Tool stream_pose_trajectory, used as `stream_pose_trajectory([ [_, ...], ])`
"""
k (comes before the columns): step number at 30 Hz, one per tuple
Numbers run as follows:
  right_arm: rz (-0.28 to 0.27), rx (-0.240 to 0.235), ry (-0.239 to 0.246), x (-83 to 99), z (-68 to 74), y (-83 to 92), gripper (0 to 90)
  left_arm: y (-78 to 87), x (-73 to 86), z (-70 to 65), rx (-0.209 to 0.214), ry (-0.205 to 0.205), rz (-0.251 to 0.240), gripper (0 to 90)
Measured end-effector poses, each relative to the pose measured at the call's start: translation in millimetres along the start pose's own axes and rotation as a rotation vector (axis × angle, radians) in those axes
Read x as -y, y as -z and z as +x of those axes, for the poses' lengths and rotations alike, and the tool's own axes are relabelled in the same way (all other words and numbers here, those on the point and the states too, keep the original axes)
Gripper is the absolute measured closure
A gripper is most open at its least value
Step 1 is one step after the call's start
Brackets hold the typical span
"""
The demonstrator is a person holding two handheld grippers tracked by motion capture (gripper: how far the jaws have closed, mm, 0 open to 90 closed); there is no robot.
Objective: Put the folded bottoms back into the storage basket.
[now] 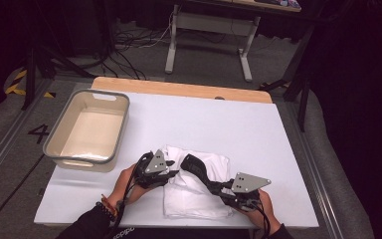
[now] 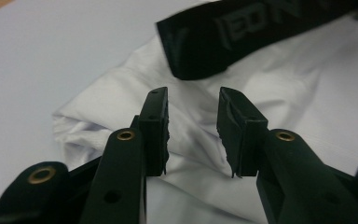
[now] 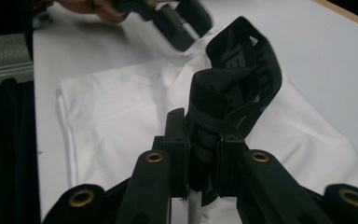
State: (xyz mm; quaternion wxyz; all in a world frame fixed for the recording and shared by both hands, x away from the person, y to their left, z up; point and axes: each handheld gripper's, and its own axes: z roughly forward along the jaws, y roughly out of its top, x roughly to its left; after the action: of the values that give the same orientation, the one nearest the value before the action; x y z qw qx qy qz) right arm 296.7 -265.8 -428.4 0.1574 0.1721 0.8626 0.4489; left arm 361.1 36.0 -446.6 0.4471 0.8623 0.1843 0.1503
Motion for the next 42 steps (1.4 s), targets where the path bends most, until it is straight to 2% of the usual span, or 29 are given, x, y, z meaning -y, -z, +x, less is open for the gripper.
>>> stream_pose_trajectory([
  [4, 0.007, -0.009, 0.030, 2.7, 9.3, 1.2, 78.3, -5.0, -3.0, 7.5, -0.032, 0.023, 0.004, 64.2],
  [5, 0.018, -0.016, 0.055, 4.8, 14.2, 1.4, 77.4, -7.6, -4.7, 9.8, -0.051, 0.022, 0.008, 64.4],
  [10, 0.022, -0.019, 0.074, 7.6, 21.5, 4.1, 76.9, -19.3, -10.9, 16.8, -0.042, 0.050, 0.016, 64.4],
  [12, 0.024, -0.023, 0.079, 8.8, 22.9, 5.3, 76.5, -22.6, -14.2, 17.2, -0.021, 0.052, 0.014, 64.2],
  [13, 0.025, -0.028, 0.082, 9.4, 24.2, 6.1, 76.2, -24.3, -16.1, 16.2, -0.015, 0.047, 0.012, 64.2],
  [14, 0.027, -0.024, 0.093, 10.7, 26.2, 7.7, 70.1, -26.4, -19.2, 13.3, 0.023, 0.029, 0.017, 63.7],
  [15, 0.021, -0.029, 0.096, 11.1, 26.3, 8.5, 68.2, -26.6, -19.9, 11.8, 0.040, 0.022, 0.016, 63.5],
  [16, 0.021, -0.029, 0.096, 11.1, 26.3, 8.5, 68.2, -26.6, -19.9, 11.8, 0.040, 0.022, 0.016, 63.5],
  [17, 0.009, -0.029, 0.091, 11.5, 26.9, 11.6, 64.2, -26.8, -20.8, 8.5, 0.072, 0.016, 0.008, 63.6],
  [18, 0.009, -0.029, 0.091, 11.5, 26.9, 11.6, 64.2, -25.8, -21.7, 6.5, 0.091, 0.000, 0.015, 64.2],
  [19, 0.002, -0.025, 0.090, 11.4, 26.4, 13.1, 60.6, -24.6, -22.5, 4.0, 0.108, -0.009, 0.020, 64.2],
  [20, -0.018, -0.018, 0.069, 11.1, 24.3, 16.8, 57.5, -19.6, -23.5, -1.2, 0.143, -0.039, 0.022, 64.7],
  [21, -0.028, -0.017, 0.054, 11.0, 23.1, 18.7, 55.9, -16.5, -23.8, -4.4, 0.160, -0.055, 0.029, 65.8],
  [22, -0.028, -0.017, 0.054, 11.0, 23.1, 18.7, 55.9, -16.5, -23.8, -4.4, 0.160, -0.055, 0.029, 66.1],
  [23, -0.065, -0.020, 0.034, 12.6, 20.9, 24.2, 54.8, -11.3, -23.5, -10.9, 0.180, -0.102, 0.036, 66.8],
  [24, -0.065, -0.020, 0.034, 12.6, 20.9, 24.2, 54.8, -11.3, -23.5, -10.9, 0.180, -0.102, 0.036, 68.2],
  [25, -0.072, -0.020, 0.025, 12.9, 20.0, 26.0, 54.6, -7.9, -22.4, -15.6, 0.182, -0.129, 0.053, 68.2],
  [26, -0.080, -0.022, 0.013, 13.2, 18.4, 29.4, 54.9, -5.9, -20.9, -19.6, 0.183, -0.145, 0.070, 70.0],
  [27, -0.096, -0.001, -0.015, 13.7, 15.2, 35.0, 63.6, -4.6, -19.2, -22.9, 0.183, -0.167, 0.076, 70.5],
  [28, -0.096, -0.001, -0.015, 13.7, 15.2, 35.0, 63.6, -3.5, -17.1, -26.3, 0.189, -0.175, 0.086, 70.5],
  [29, -0.104, 0.011, -0.052, 13.3, 11.1, 39.8, 68.7, -1.7, -13.0, -32.2, 0.202, -0.197, 0.105, 71.5],
  [30, -0.106, 0.021, -0.060, 13.1, 9.4, 41.0, 72.0, -1.7, -13.0, -32.2, 0.202, -0.197, 0.105, 72.8],
  [32, -0.110, 0.044, -0.095, 11.8, 4.9, 42.0, 79.4, 2.7, -6.2, -41.6, 0.205, -0.221, 0.115, 74.2],
  [35, -0.099, 0.049, -0.110, 10.6, 2.3, 38.8, 83.1, 5.9, -3.0, -47.8, 0.207, -0.225, 0.117, 75.3],
  [37, -0.066, 0.054, -0.109, 8.5, 1.6, 28.8, 87.3, 7.7, -0.8, -53.7, 0.204, -0.240, 0.120, 78.5],
  [41, -0.050, 0.013, -0.107, 6.0, 5.4, 18.4, 90.0, 9.2, 1.5, -59.3, 0.181, -0.264, 0.131, 79.7],
  [42, -0.025, 0.004, -0.083, 4.3, 9.1, 13.1, 90.0, 9.0, 2.4, -59.4, 0.180, -0.261, 0.130, 80.3],
])
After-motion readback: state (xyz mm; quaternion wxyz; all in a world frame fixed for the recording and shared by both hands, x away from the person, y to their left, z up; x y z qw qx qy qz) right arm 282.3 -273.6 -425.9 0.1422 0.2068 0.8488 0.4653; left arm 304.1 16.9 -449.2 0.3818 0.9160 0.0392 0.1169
